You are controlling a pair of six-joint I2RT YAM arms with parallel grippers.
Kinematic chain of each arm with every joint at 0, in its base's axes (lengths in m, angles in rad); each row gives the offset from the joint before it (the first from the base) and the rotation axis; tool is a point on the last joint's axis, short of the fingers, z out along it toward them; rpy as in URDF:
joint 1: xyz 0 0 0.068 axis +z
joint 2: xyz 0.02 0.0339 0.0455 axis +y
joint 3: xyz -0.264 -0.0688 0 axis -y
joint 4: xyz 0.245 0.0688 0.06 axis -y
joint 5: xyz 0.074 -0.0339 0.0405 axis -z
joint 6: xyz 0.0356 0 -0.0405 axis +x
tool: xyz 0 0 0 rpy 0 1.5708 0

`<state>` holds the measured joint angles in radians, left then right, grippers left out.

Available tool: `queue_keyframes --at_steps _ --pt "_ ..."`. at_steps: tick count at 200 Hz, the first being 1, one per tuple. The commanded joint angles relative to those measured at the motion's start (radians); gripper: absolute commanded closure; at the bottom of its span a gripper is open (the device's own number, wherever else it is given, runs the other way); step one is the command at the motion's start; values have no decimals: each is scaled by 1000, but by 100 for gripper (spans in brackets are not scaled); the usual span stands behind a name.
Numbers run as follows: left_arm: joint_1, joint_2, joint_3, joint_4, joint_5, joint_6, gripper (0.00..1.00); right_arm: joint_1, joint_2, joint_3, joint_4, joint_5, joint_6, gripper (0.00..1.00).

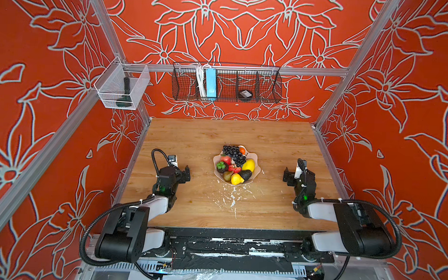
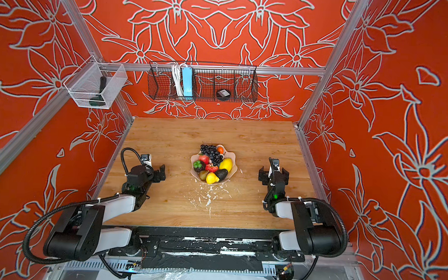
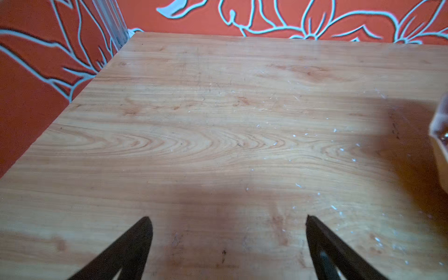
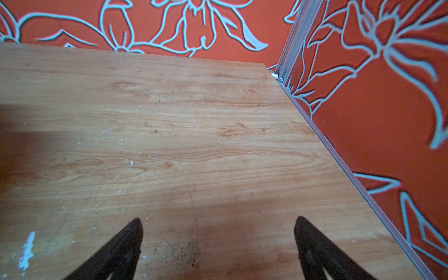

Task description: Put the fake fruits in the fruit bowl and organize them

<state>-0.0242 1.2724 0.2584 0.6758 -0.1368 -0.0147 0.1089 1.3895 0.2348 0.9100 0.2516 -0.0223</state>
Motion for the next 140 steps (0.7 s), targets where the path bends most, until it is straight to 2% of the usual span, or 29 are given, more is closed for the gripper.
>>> queue_keyframes --at_steps 1,17,39,73,97,106,115,133,140 --pt "3 29 26 5 -71 -32 1 8 20 49 -38 15 -11 2" --pt "4 81 113 -99 -78 -33 1 9 11 26 -6 10 -10 2" --pt "6 52 65 -42 -78 -39 1 7 22 54 -48 -1 -11 2" --pt "6 74 106 -94 -98 -47 2 7 19 43 -29 5 -13 2" --pt "4 38 59 -43 -93 -42 1 18 5 7 26 6 -27 2" --pt "3 -12 -1 14 -34 -18 1 19 -21 -46 100 -54 -52 3" --pt "3 -60 -53 62 9 2 1 17 -53 -64 99 -105 -69 2" --pt "7 -37 -38 51 -123 -68 1 18 -14 1 18 -61 -53 2" --pt "16 7 1 25 -130 -76 1 18 17 28 2 -16 -34 3"
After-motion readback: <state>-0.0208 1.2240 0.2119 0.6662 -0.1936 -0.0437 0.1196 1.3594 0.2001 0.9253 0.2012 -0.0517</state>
